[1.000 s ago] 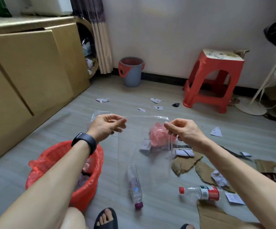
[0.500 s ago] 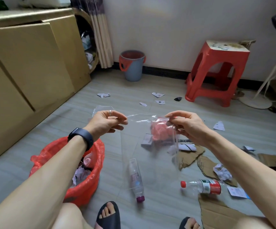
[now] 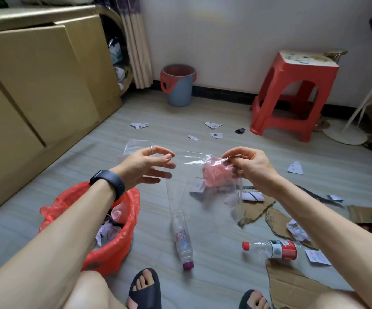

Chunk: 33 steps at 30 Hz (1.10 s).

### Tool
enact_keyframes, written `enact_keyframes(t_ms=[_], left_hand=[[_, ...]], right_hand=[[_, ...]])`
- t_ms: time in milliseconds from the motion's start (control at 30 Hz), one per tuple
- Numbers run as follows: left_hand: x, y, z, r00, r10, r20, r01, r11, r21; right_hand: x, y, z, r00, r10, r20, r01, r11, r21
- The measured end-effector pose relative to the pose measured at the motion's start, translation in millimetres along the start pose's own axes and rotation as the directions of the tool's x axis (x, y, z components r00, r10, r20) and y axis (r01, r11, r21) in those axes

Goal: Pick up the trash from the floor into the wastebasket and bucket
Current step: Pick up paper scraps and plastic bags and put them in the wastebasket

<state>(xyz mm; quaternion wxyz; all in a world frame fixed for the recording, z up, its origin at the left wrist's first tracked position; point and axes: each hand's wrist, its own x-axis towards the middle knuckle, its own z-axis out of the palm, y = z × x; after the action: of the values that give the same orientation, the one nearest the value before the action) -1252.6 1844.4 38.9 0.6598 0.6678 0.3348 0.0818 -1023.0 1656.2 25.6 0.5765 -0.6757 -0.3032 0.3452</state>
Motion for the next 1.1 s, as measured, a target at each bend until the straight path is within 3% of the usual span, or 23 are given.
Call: enact_keyframes(t_ms=[167,267,367,500,767,933,1100], left_hand=[[0,1,3,1.000,-0.007,-0.008,0.006,0.999,-0.045],[1,-1,3,0.996,-0.090,0.022,0.092,0.993,-0.071],[2,-4,3,0.979,-0.178,0.098,0.170,0.982,0.087],[1,-5,5,0.972,-0.188,0.143,0.154,0.964,0.218],[9,-2,13,0.998,0.037,-0.057,-0.017,0.949,0.314],[11,-1,11,0.958,0.252,-0.139,-0.180,0.901,0.394],[7,3,10,0.937,0.315,-0.154,-0.233,0.888,0.395]], right_hand=[[-1,1,2,1.000,-0.011,-0.011,0.011,1.000,-0.014],[-2,1,4,1.000,-0.023,-0.007,0.023,0.999,-0.032],[-3,1,5,0.999,-0.045,0.001,0.045,0.998,-0.048],[-2,2,4,0.998,-0.064,-0.011,0.063,0.994,-0.087],[0,1,0,0.998,0.039,0.051,-0.038,0.999,-0.019],[1,8,-1,0.998,-0.003,0.063,0.012,0.988,-0.152],[3,6,-10,0.998,-0.007,0.055,0.013,0.993,-0.118]])
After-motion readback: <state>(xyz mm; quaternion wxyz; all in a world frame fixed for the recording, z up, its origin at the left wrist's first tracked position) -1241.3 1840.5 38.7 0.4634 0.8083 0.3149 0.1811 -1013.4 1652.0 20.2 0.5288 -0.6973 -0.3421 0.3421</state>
